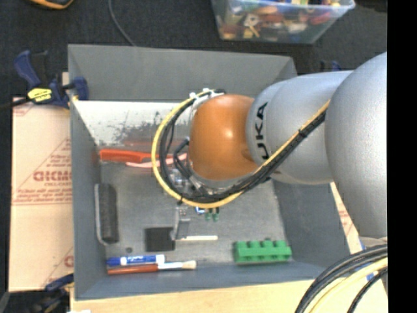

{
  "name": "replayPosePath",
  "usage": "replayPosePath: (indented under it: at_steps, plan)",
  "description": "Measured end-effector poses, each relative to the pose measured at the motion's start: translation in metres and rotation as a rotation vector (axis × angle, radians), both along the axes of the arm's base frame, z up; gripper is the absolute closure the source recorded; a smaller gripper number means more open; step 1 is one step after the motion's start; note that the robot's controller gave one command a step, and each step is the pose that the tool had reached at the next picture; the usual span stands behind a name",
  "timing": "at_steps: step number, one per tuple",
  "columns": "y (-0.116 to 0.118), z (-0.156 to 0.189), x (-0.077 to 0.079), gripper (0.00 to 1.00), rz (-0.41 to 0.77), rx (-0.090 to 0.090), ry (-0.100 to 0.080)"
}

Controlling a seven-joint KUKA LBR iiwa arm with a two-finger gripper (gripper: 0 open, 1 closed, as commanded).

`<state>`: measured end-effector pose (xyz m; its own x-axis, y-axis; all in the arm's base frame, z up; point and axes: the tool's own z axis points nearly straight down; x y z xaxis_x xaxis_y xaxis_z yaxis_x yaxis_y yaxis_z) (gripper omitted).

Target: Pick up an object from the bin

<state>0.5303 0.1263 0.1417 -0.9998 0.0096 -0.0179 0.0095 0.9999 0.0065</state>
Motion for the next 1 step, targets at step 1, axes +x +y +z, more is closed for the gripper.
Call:
replayPosePath:
  at_steps: [1]
  plan:
    - [0.0236,-0.0421,-0.0185,0.00,-0.056,-0.003,0.019]
